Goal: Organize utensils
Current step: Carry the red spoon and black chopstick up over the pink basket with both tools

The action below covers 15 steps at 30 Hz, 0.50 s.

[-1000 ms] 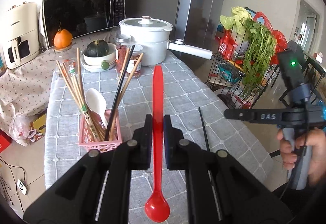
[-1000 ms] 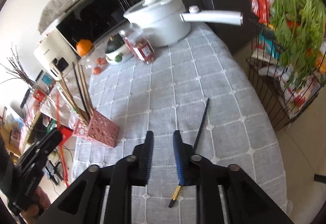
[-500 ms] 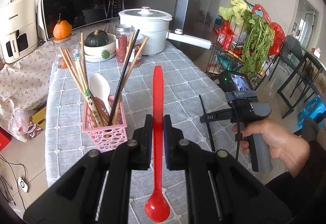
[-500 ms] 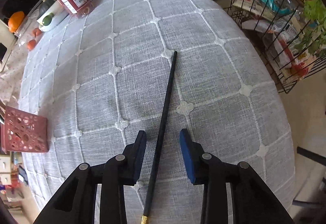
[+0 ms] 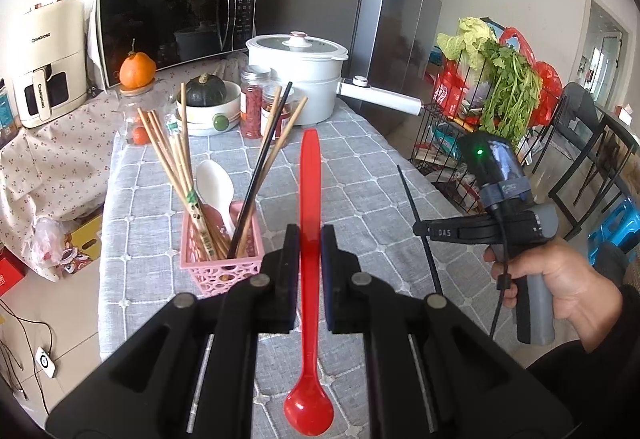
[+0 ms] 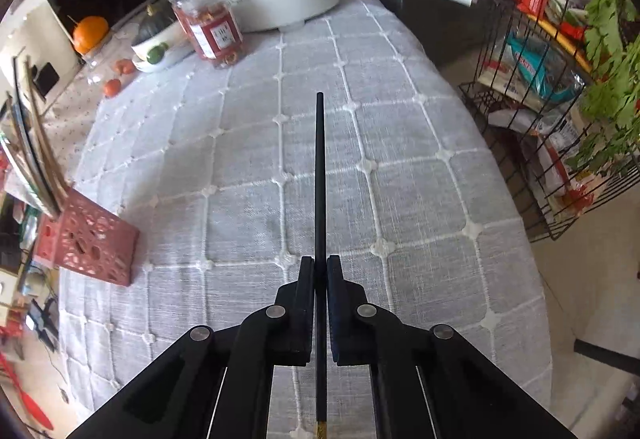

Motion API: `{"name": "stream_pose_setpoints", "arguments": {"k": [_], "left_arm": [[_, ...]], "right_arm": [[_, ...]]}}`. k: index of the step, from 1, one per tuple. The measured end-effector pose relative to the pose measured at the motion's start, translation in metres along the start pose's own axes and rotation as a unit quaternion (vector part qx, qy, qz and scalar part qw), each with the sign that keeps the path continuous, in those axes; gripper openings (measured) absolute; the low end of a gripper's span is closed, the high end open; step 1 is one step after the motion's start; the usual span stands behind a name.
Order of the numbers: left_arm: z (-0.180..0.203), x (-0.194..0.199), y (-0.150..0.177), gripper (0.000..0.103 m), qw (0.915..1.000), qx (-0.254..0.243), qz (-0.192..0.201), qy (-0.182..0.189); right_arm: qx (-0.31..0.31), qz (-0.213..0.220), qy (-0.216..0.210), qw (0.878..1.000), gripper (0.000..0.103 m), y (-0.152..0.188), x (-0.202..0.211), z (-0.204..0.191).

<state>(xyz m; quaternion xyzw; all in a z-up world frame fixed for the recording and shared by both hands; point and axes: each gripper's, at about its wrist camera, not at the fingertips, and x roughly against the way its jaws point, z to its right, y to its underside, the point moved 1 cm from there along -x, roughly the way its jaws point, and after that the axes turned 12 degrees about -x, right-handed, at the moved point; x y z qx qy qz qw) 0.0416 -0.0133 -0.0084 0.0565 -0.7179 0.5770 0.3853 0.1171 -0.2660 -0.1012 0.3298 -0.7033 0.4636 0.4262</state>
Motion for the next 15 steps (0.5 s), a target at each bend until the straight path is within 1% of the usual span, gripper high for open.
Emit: {"name": "stream_pose_setpoints", "arguments": {"k": [3,7,11,15], "left_arm": [[0.0,0.002,-0.002,0.011,1.0,0.002,0.007,-0.001],[0.0,0.006,-0.004,0.011,0.9998,0.003,0.017,-0.002],[-0.001,0.009,-0.006,0.011,0.9997,0.006,0.024,-0.005],[-0.003,0.013,-0.006,0.011,0.9994,0.009,0.032,-0.006]], "right_arm": [[0.014,0.034,-0.024,0.999,0.006,0.007,0.029,-0.003],[0.033,0.072,-0.046,0.996,0.006,0.011,0.062,-0.01],[0.052,0.102,-0.059,0.992,0.006,0.018,0.088,-0.017],[0.073,0.122,-0.065,0.988,0.006,0.026,0.103,-0.024]]}}
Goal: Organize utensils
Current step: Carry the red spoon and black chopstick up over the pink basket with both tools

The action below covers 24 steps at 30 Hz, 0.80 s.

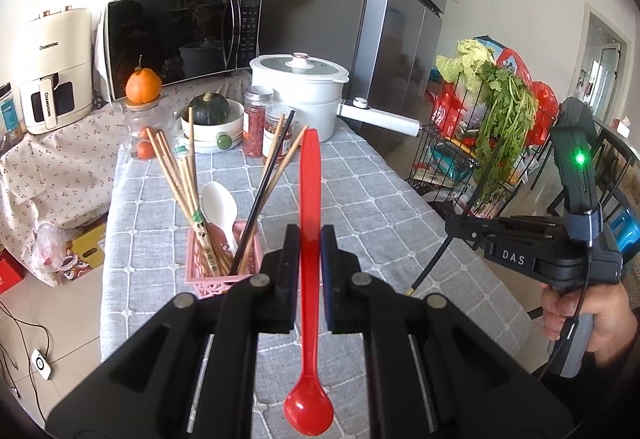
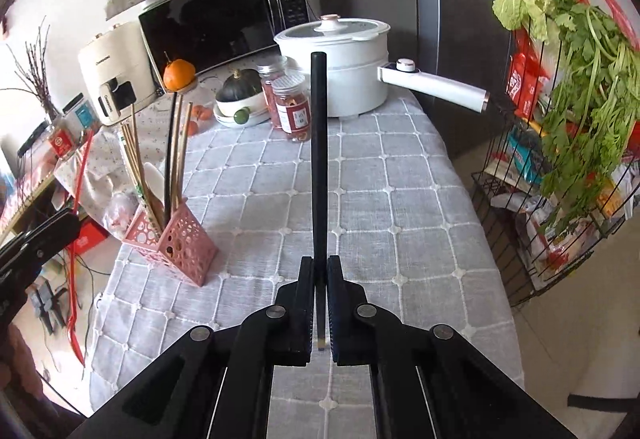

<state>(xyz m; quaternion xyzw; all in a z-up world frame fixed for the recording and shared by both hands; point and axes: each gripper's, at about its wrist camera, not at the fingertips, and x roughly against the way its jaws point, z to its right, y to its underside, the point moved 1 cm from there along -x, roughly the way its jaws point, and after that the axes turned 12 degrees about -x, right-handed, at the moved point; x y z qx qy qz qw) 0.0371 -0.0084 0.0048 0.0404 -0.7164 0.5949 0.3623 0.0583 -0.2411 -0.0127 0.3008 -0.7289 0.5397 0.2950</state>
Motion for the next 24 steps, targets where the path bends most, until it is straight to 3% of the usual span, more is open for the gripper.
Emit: {"name": "stream_pose_setpoints", "arguments": {"k": [13,24], "left_arm": [[-0.005,0.021,-0.01,0.011,0.9991,0.007,0.041,0.0],[-0.029,0.039,-0.027,0.011,0.9928,0.039,0.106,-0.041]], "right_arm": [[0.036,0.046,-0.044,0.997,0.006,0.0,0.039,-0.028],[0.044,0.076,-0.104,0.991,0.006,-0.022,0.068,-0.06]]}}
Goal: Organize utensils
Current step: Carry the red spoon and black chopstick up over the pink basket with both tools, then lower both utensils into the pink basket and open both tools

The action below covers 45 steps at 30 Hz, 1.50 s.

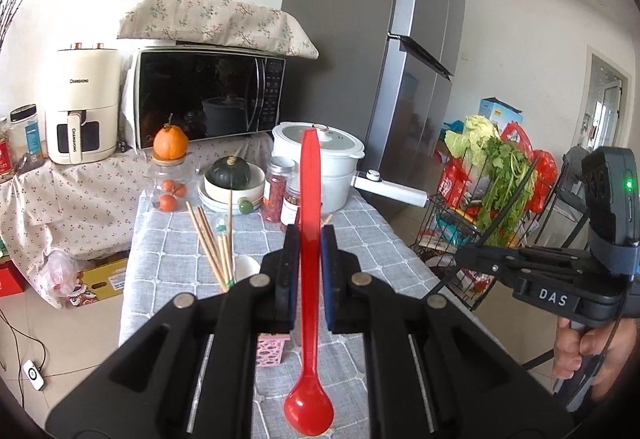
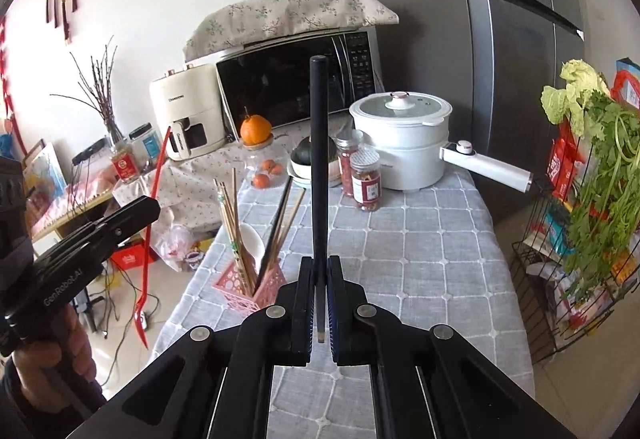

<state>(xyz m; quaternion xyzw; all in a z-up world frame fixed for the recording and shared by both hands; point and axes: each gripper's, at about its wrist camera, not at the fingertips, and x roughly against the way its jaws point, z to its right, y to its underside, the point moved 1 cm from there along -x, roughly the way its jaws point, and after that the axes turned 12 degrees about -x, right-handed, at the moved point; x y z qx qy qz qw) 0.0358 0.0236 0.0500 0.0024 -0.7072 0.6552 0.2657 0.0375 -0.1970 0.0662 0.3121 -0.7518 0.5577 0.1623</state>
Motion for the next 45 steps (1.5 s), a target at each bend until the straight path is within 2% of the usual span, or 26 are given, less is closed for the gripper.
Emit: {"name": "stream_pose_setpoints", "arguments": {"k": [8,12,15,23,27,29,30,35,37,40,42,45], "left_arm": [[-0.023,-0.008,-0.003,0.011,0.9966,0.033,0.053,-0.055],[-0.032,-0.028,0.006,0.011,0.9933,0.055,0.075,-0.068],[-0.034,-0.044,0.013,0.011,0.9908,0.055,0.089,-0.086],[-0.041,-0.085,0.031,0.011,0.9854,0.07,0.075,-0.136],[-0.04,-0.097,0.038,0.011,0.9847,0.071,0.06,-0.147],[-0.041,-0.103,0.043,0.018,0.9864,0.064,0.044,-0.145],[-0.042,-0.105,0.046,0.024,0.987,0.064,0.033,-0.143],[-0.054,-0.097,0.049,0.044,0.9876,0.094,0.002,-0.126],[-0.058,-0.088,0.047,0.06,0.9876,0.102,-0.003,-0.12],[-0.066,-0.075,0.046,0.074,0.9875,0.111,-0.021,-0.111],[-0.072,-0.069,0.048,0.084,0.986,0.111,-0.042,-0.117],[-0.08,-0.06,0.053,0.093,0.983,0.11,-0.075,-0.126]], "right_arm": [[-0.004,0.018,-0.031,0.999,0.006,-0.015,0.001,-0.024],[-0.012,0.018,-0.04,0.999,0.006,-0.016,-0.005,-0.032],[-0.015,0.018,-0.04,0.999,0.006,-0.015,-0.012,-0.036],[-0.035,0.013,-0.037,0.999,0.006,-0.013,-0.029,-0.035],[-0.043,0.013,-0.033,0.998,0.006,-0.013,-0.036,-0.032],[-0.048,0.01,-0.034,0.998,0.006,-0.013,-0.039,-0.03],[-0.05,0.008,-0.035,0.998,0.006,-0.013,-0.041,-0.03],[-0.052,0.006,-0.042,0.998,0.006,-0.014,-0.046,-0.032],[-0.052,0.011,-0.049,0.997,0.006,-0.016,-0.046,-0.036],[-0.053,0.018,-0.058,0.997,0.006,-0.018,-0.047,-0.04],[-0.056,0.018,-0.065,0.996,0.006,-0.019,-0.05,-0.043],[-0.058,0.014,-0.071,0.996,0.006,-0.02,-0.061,-0.049]]}}
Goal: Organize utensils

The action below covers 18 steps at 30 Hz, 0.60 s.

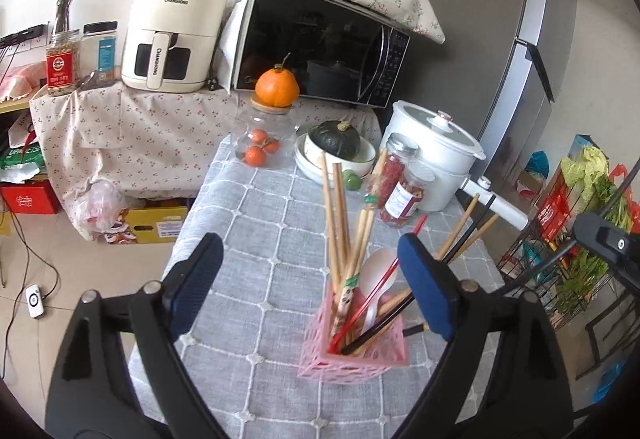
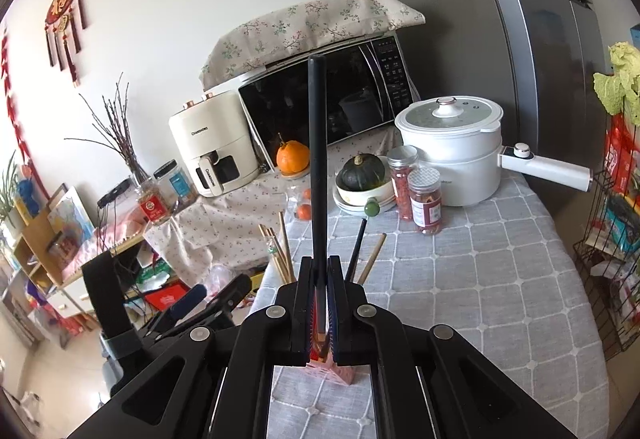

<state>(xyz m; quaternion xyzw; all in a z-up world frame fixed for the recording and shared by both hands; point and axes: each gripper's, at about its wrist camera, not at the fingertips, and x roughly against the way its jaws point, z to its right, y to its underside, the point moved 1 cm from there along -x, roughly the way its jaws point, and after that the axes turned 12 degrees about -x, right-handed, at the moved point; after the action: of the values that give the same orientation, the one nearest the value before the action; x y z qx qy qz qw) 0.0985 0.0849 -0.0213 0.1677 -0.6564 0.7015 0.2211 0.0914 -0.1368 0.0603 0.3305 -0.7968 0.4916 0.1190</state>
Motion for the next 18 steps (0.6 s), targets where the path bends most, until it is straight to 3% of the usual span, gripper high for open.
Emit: {"name": "stream_pose_setpoints", "arguments": {"k": [3,9,12,16,18], "left_arm": [[-0.011,0.004,0.006,0.1,0.9996,0.004,-0.027,-0.008],[-0.022,0.006,0.015,0.102,0.9976,0.015,-0.066,-0.013],[-0.02,0.006,0.018,0.102,0.9972,0.011,-0.073,-0.007],[-0.016,0.009,0.018,0.103,0.9967,0.003,-0.081,-0.005],[-0.012,0.011,0.019,0.103,0.9959,-0.005,-0.09,-0.002]], "right_arm": [[-0.005,-0.014,0.002,1.0,0.006,0.003,-0.018,-0.001],[-0.026,-0.054,0.01,0.998,0.007,0.012,-0.056,0.008],[-0.035,-0.062,0.02,0.997,0.013,0.015,-0.062,0.014],[-0.053,-0.039,0.014,0.998,0.056,0.006,-0.042,0.022],[-0.054,-0.022,0.016,0.998,0.061,0.001,-0.027,0.027]]}}
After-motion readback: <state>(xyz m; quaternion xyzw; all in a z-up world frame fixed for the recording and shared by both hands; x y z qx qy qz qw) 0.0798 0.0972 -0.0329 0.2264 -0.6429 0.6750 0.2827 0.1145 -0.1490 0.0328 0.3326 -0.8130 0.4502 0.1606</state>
